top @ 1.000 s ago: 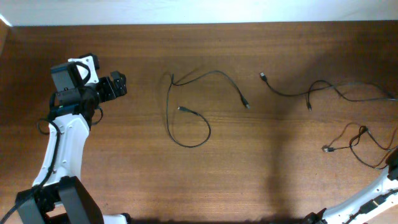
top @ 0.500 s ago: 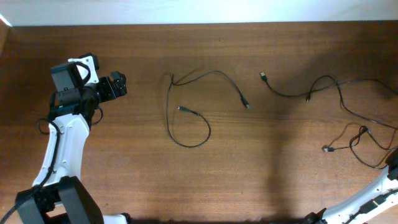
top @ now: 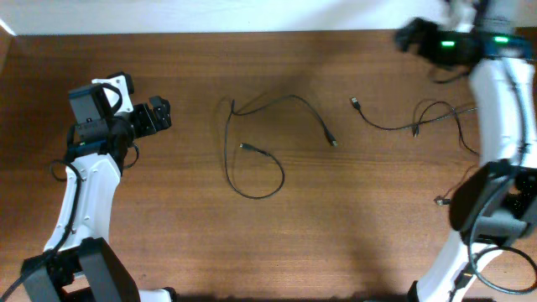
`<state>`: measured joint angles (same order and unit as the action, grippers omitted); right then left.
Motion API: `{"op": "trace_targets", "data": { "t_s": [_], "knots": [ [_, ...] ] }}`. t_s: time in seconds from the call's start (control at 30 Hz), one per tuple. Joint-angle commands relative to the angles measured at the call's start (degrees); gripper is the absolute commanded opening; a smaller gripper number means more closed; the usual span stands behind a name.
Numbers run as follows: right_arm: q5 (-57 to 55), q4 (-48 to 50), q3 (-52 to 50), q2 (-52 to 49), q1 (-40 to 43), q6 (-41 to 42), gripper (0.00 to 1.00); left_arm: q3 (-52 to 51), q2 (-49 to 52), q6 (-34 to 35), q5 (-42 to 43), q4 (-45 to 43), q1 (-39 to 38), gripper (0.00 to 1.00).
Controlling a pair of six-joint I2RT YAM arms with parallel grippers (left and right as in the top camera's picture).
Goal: Untangle cables
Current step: 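Return the right gripper to the remaining cable and grasp it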
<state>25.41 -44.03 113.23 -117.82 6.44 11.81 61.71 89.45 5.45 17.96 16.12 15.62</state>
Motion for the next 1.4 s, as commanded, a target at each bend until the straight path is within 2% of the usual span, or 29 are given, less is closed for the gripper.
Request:
{"op": "trace_targets", "data": {
  "t_s": [0.0,0.1,0.2,0.3,0.37,0.5,0.7,0.77,0.93,0.97,1.03,1.1,1.23,1.37],
  "knots": [
    [-6.7,-1.9,0.0,0.0,-12.1,-2.6,0.99,0.2,-1.1,0.3,0.0,-0.1,0.3,0.99],
    [-7.1,-4.5,-0.1,-1.9,-22.4,-1.9,0.99,0.2,-1.1,0.3,0.0,-0.1,0.3,0.99],
    [-14.2,-3.7,-0.2,-5.6,-32.1,4.7,0.99,0.2,-1.1,0.3,0.0,-0.1,0.3,0.99],
    [-15.4,0.7,-0.2,-10.4,-38.3,11.2,0.99,0.2,-1.1,0.3,0.0,-0.1,0.3,0.99],
    [-15.6,4.3,-0.2,-12.1,-41.5,11.4,0.99,0.2,-1.1,0.3,0.0,-0.1,0.3,0.99],
    [-16.9,7.3,-0.2,-14.6,-43.9,17.0,0.99,0.2,-1.1,0.3,0.0,-0.1,0.3,0.99],
    [-14.1,12.0,-0.2,-19.6,-45.3,20.2,1.00,0.2,-1.1,0.3,0.0,-0.1,0.3,0.99],
    [-14.1,13.6,-0.2,-20.6,-45.6,20.2,0.93,0.2,-1.1,0.3,0.0,-0.1,0.3,0.99],
    [-14.1,16.3,-0.2,-22.2,-46.4,20.2,0.91,0.2,-1.1,0.3,0.0,-0.1,0.3,0.99],
    [-14.6,16.3,-0.2,-22.4,-46.5,20.2,0.84,0.2,-1.1,0.3,0.0,-0.1,0.3,0.99],
    [-15.2,16.4,-0.2,-22.4,-46.6,20.2,0.54,0.2,-1.1,0.3,0.0,-0.1,0.3,0.99],
    [-15.8,17.1,-0.2,-22.4,-46.6,20.2,0.04,0.2,-1.1,0.3,0.0,-0.1,0.3,0.99],
    [-16.2,17.4,2.3,-20.8,-44.7,17.7,0.04,0.2,-1.1,0.3,0.0,-0.1,0.3,0.99],
    [-16.2,13.6,10.5,-15.6,-42.0,12.6,0.04,0.2,-1.1,0.3,0.0,-0.1,0.3,0.99]
  ]
}}
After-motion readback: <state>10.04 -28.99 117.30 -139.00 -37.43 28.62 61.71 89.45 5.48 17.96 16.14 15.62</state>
